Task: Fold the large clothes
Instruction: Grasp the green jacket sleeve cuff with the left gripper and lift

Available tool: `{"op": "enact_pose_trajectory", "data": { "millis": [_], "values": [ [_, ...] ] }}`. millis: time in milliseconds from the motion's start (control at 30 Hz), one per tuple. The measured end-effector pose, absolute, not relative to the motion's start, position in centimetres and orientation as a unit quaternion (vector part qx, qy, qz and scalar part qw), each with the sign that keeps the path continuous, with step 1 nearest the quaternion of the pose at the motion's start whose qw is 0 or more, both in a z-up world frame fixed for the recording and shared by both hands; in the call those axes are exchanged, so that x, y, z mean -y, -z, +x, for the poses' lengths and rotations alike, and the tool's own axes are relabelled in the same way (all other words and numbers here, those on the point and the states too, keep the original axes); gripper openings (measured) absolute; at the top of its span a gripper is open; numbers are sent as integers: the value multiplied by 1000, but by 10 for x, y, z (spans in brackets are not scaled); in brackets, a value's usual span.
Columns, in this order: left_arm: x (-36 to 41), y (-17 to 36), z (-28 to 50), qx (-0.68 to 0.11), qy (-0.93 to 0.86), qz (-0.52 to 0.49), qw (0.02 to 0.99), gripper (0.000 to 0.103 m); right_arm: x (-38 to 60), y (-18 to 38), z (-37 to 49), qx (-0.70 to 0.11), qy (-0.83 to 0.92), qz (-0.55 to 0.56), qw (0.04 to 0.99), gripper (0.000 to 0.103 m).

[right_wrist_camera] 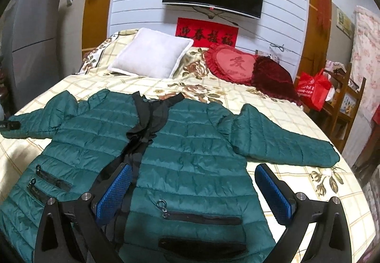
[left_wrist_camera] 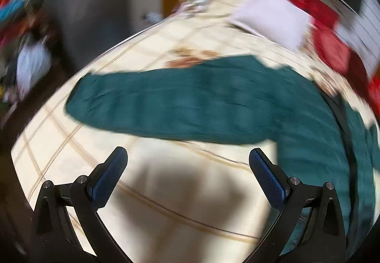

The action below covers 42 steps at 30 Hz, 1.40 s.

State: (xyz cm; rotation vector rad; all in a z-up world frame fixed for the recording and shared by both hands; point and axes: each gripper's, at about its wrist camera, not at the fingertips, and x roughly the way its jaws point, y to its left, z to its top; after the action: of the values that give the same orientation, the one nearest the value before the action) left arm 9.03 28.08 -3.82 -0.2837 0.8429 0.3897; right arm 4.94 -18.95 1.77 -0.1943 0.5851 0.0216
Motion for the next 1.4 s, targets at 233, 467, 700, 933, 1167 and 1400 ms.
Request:
{"op": "enact_pose_trajectory", "data": {
  "millis": [233, 467, 700, 933, 1167, 1400],
  "values": [
    [-439, 68, 77, -393, -277, -244, 842, 103, 198, -11, 57, -311, -15, -80, 947, 102],
    [-489, 98, 87, -390, -253, -278, 841, 81, 186, 0, 66, -332, -28, -77, 940, 102],
    [-485, 91, 102, -355, -197, -298, 864, 24, 173, 7, 69, -338, -35, -96, 935, 102],
    [-469, 55, 92, -296, -174, -273, 898, 18, 180, 4, 67, -336, -35, -84, 937, 102],
    [-418, 7, 99, -267, -107, -254, 923, 18, 185, 0, 66, -334, -28, -79, 939, 102],
    [-302, -43, 134, -254, 5, -216, 943, 18, 206, 7, 67, -359, 24, -96, 928, 102]
  ]
}}
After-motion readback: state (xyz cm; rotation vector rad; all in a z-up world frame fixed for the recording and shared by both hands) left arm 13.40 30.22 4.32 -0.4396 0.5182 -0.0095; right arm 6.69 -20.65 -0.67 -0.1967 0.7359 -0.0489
